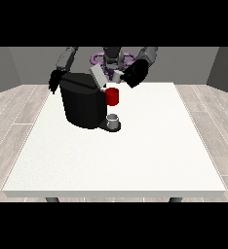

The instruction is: Insert the coffee pod into the coffee machine and close the lid

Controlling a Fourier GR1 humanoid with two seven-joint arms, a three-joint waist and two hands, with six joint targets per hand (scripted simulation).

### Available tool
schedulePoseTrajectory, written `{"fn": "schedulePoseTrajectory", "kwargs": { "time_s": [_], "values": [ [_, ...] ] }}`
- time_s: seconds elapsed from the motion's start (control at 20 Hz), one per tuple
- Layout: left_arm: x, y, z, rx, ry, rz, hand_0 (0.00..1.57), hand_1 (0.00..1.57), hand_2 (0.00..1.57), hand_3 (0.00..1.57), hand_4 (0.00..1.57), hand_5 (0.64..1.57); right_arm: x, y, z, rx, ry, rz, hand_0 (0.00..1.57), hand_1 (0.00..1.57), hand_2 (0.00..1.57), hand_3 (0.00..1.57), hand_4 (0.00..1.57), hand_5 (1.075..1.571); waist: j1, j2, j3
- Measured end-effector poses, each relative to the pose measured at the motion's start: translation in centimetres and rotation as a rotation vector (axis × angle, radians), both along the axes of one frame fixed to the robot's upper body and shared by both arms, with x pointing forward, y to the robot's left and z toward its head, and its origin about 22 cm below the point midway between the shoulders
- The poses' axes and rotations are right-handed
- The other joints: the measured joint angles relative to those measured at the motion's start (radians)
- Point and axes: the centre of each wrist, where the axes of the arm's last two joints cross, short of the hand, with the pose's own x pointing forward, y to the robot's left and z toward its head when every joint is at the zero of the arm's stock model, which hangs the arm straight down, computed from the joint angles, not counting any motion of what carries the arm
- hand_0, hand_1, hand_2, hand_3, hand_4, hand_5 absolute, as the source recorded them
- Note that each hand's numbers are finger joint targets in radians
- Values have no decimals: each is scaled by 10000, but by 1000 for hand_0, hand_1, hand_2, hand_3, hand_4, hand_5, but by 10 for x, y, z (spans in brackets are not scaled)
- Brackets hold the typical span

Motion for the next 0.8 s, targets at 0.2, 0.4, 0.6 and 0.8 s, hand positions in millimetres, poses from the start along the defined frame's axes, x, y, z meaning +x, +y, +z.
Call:
{"fn": "schedulePoseTrajectory", "kwargs": {
  "time_s": [0.2, 0.4, 0.6, 0.8],
  "values": [
    [6, 7, 23, -160, -518, 348, 1391, 1391, 1439, 1409, 605, 1571, 11, 2, 13, -92, -553, 533, 0, 0, 0, 0, 0, 1571, -219, 607, -1],
    [10, 13, 43, -373, -744, 626, 1444, 1444, 1468, 1380, 599, 1571, 12, 9, 12, -43, -782, 962, 0, 0, 0, 0, 279, 1571, -308, 867, -1],
    [13, 10, 55, -647, -933, 665, 1438, 1438, 1475, 1389, 595, 1571, 17, 8, 14, -70, -976, 1089, 0, 0, 0, 0, 267, 1571, -352, 1183, 1],
    [14, 22, 74, -801, -1231, 804, 1438, 1438, 1467, 1362, 625, 1571, 24, 18, 20, -33, -1184, 1200, 0, 0, 0, 0, 172, 1571, -535, 1567, 3]
  ]
}}
